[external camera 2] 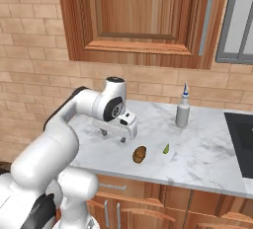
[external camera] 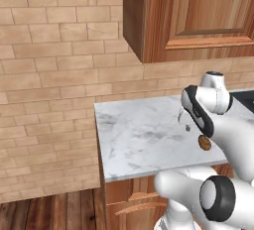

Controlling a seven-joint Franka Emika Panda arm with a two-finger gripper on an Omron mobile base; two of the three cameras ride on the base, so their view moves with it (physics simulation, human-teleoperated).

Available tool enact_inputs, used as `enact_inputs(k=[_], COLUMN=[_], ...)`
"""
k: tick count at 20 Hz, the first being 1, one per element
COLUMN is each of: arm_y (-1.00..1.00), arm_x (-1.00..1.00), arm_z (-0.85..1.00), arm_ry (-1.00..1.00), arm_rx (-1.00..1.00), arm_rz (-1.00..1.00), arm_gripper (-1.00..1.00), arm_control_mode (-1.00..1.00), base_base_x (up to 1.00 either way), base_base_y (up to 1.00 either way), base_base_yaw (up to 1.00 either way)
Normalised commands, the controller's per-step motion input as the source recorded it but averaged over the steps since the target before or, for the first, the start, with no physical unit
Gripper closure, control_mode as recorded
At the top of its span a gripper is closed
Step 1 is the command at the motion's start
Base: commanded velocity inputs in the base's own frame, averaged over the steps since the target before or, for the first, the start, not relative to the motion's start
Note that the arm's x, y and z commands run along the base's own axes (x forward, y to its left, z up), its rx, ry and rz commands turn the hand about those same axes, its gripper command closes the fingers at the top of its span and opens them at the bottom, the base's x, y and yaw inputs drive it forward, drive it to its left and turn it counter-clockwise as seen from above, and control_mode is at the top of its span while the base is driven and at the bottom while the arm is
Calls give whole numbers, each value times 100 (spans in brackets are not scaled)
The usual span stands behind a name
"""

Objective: Place the lemon wedge and potato inside the fridge drawer. Close the drawer after placing the vegetables.

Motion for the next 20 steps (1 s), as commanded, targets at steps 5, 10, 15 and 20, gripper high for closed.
enact_inputs(k=[5,10,15,20], arm_y=[-64,-22,-18,-4], arm_x=[33,26,0,14], arm_z=[-47,-34,-37,-47], arm_ry=[14,3,-3,-3], arm_rx=[3,0,0,0], arm_rz=[-4,0,1,2], arm_gripper=[-100,-100,-100,-100], arm_control_mode=[-100,-100,-100,-100], base_base_x=[0,0,0,0], base_base_y=[0,0,0,0], base_base_yaw=[0,0,0,0])
